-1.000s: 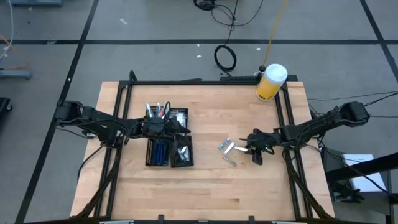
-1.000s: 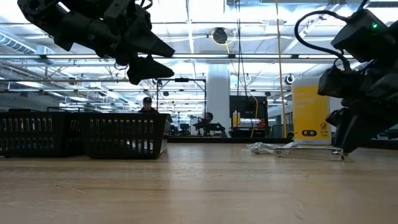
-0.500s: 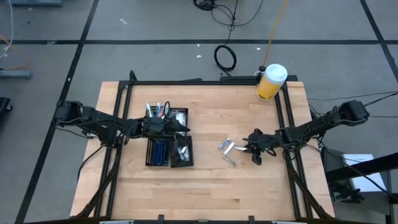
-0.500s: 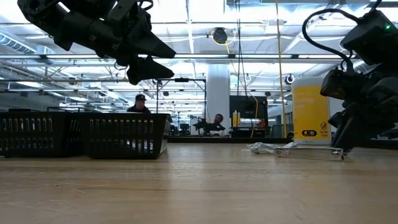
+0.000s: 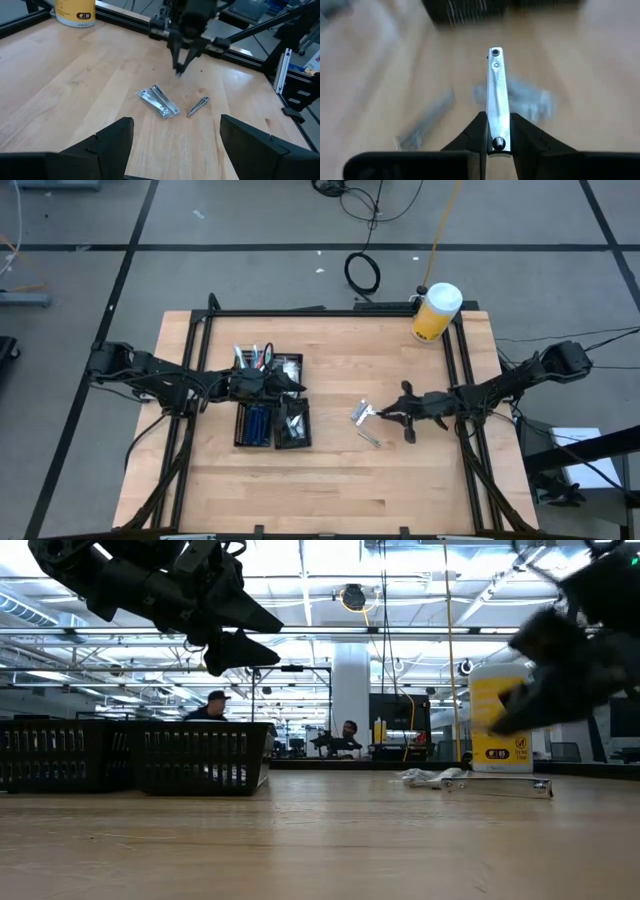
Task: Pick & Place Travel size toiletries
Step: Put the nail cutter into the bottom right black bin
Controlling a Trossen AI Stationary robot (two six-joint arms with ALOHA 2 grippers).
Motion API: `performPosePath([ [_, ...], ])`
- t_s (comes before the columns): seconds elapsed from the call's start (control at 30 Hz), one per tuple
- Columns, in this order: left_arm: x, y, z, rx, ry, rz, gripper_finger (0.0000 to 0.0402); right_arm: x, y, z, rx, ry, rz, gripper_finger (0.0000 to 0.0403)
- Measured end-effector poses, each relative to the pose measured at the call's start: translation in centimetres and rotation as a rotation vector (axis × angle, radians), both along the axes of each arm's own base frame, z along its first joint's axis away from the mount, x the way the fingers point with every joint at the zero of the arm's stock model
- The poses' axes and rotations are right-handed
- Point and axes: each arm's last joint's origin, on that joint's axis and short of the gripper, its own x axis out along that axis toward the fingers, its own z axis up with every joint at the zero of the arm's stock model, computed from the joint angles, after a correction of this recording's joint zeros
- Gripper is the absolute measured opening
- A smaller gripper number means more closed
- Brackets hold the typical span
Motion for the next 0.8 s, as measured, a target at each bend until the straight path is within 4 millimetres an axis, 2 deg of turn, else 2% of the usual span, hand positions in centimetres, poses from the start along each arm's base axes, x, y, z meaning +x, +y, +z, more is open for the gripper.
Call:
performPosePath([
  [0.2,0.0,0.0,0.1,0.007,-0.009,0.001,0.0292,0.9,-0.3,2.4,-0.097,-0.265,0.009,0.0047],
  [0.57,0.4,0.2,1.5,0.19,-0.16,0.02,0.0292,1.7,-0.6,4.2,-0.19,-0.485,0.0,0.0047],
  [0.67,0.4,0.2,2.0,0.268,-0.199,0.037,0.0292,2.8,-0.4,5.0,-0.23,-0.516,0.022,0.0047],
  [0.8,1.0,0.3,2.0,0.307,-0.275,0.053,0.0292,5.2,-0.1,5.9,-0.256,-0.532,0.099,0.0047],
])
